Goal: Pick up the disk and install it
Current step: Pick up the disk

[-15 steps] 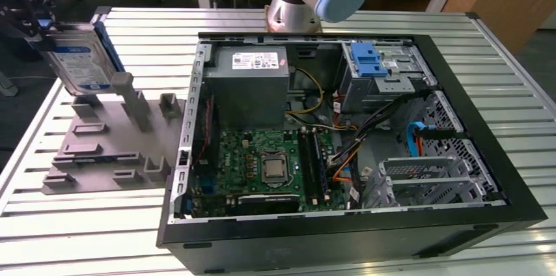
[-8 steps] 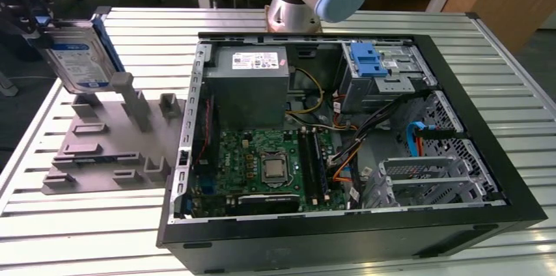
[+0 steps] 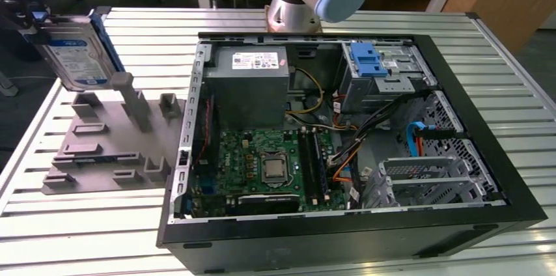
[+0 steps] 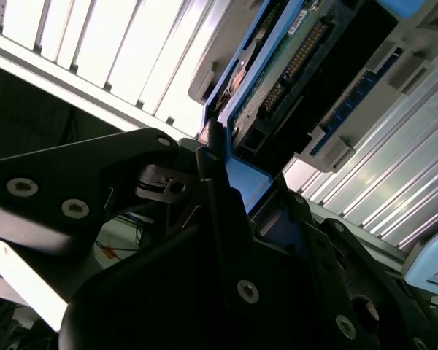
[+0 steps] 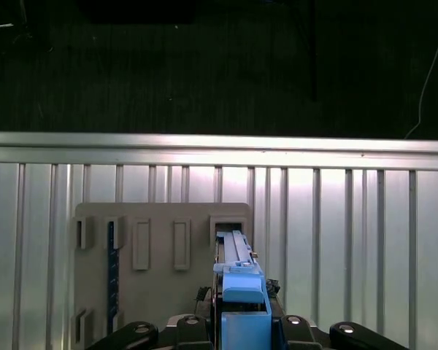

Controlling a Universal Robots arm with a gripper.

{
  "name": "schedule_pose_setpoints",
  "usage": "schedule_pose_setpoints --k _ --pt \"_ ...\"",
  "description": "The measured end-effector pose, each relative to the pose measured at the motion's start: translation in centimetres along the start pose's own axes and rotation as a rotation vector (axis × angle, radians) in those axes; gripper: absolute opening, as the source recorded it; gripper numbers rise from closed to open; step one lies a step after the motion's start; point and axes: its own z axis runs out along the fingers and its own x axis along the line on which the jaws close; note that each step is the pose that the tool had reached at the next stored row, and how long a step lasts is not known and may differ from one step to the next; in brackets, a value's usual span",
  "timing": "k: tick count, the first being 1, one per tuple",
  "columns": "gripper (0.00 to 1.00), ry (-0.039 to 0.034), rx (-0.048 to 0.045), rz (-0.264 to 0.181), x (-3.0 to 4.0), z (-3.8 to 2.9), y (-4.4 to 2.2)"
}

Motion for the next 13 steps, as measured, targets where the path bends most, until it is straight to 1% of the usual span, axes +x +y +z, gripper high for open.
schedule_pose_setpoints --k 3,13 --pt "0.36 0.0000 0.0001 0.000 0.00 -0.27 0.01" --pt "0.36 -0.0006 0.0000 0.000 -0.01 -0.84 0.02"
